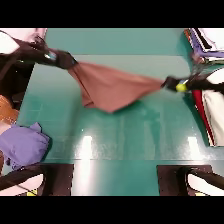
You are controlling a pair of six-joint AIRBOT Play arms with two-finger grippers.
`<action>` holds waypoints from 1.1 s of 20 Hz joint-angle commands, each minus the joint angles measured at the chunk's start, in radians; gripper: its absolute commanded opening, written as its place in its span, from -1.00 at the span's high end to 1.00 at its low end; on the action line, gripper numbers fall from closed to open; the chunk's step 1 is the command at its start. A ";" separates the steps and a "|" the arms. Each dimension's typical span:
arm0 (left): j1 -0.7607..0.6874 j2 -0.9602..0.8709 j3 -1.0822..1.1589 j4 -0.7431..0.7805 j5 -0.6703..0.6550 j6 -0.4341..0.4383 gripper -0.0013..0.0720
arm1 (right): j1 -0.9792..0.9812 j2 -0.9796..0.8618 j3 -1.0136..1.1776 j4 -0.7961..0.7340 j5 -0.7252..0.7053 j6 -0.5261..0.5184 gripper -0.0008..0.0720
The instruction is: Fold the shirts.
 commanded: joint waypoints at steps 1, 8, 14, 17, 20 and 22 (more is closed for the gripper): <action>-0.001 0.209 0.082 0.019 0.010 -0.006 0.91 | -0.054 0.174 0.209 0.003 0.035 -0.034 0.93; -0.001 0.457 0.157 0.018 -0.015 -0.112 0.91 | -0.125 0.384 0.475 -0.126 0.173 -0.034 0.94; -0.001 0.407 0.111 0.018 -0.166 -0.180 0.91 | -0.182 0.275 0.640 -0.122 0.333 0.013 0.94; -0.036 0.349 -0.066 0.018 -0.238 -0.204 0.91 | -0.129 0.142 0.591 -0.125 0.432 0.035 0.94; -0.148 0.293 -0.342 0.023 -0.191 -0.203 0.91 | -0.036 -0.006 0.427 -0.126 0.462 0.034 0.94; -0.231 0.249 -0.520 0.023 -0.103 -0.200 0.90 | 0.010 -0.086 0.316 -0.126 0.437 0.034 0.94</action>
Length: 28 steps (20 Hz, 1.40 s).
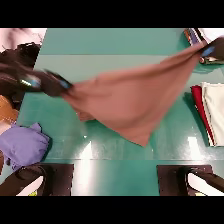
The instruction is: Fold the shirts.
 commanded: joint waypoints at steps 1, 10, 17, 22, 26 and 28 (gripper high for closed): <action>-0.127 -0.068 -0.292 -0.002 0.127 -0.005 0.90 | 0.080 -0.145 -0.163 0.005 0.002 0.006 0.94; -0.145 -0.134 -0.312 -0.002 0.203 0.004 -0.52 | 0.093 -0.193 -0.213 0.005 -0.048 0.006 0.94; 0.225 -0.154 -0.070 0.133 0.287 0.003 -0.52 | 0.090 -0.193 -0.153 0.005 -0.046 0.006 0.94; 0.362 -0.396 -0.097 0.124 0.264 0.050 -0.52 | 0.090 -0.193 -0.154 0.005 -0.048 0.006 0.93; 0.363 -0.585 -0.097 0.020 0.277 0.163 -0.52 | 0.090 -0.193 -0.154 0.005 -0.047 0.006 0.93; 0.363 -0.636 -0.097 -0.058 0.275 0.229 -0.52 | 0.090 -0.193 -0.154 0.005 -0.047 0.006 0.93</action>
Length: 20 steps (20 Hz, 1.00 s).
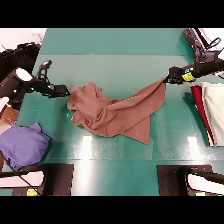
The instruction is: Fold the shirts.
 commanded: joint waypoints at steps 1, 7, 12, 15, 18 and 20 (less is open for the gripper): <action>0.011 -0.110 0.000 -0.135 0.000 0.126 -0.52 | 0.001 0.000 0.001 0.000 0.000 0.000 0.94; 0.011 -0.114 0.000 -0.180 -0.060 0.154 0.44 | 0.001 0.000 0.001 0.001 0.000 0.000 0.93; 0.025 -0.011 0.084 -0.162 -0.148 0.144 0.91 | -0.018 0.003 0.086 0.000 0.045 0.000 0.94; 0.050 0.204 0.230 -0.148 -0.126 0.100 0.91 | -0.048 0.046 0.242 -0.001 0.069 -0.015 0.93; 0.058 0.417 0.422 -0.142 -0.117 0.100 0.91 | -0.089 0.136 0.377 -0.001 0.064 -0.051 0.94; 0.058 0.539 0.544 -0.142 -0.100 0.095 0.90 | -0.126 0.212 0.445 -0.001 0.060 -0.057 0.93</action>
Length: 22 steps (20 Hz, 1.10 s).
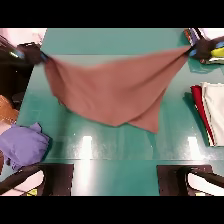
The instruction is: Fold the shirts.
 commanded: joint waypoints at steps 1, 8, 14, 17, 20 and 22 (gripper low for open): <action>0.006 0.227 0.212 0.008 0.045 -0.034 0.90 | -0.062 0.122 0.130 -0.001 -0.006 -0.021 0.93; 0.006 0.360 0.471 0.009 0.105 -0.125 0.91 | -0.253 0.364 0.187 0.000 -0.021 -0.021 0.94; 0.006 0.331 0.506 0.116 0.104 -0.168 0.91 | -0.337 0.383 0.188 0.011 -0.011 -0.021 0.94; 0.006 0.249 0.459 0.114 0.040 -0.168 0.91 | -0.281 0.289 0.187 0.031 0.036 -0.020 0.94; 0.005 0.119 0.343 0.107 -0.031 -0.168 0.91 | -0.171 0.153 0.143 0.025 0.057 -0.020 0.94; -0.019 0.019 0.238 0.106 -0.050 -0.167 0.90 | -0.121 0.058 0.065 0.025 0.048 -0.020 0.94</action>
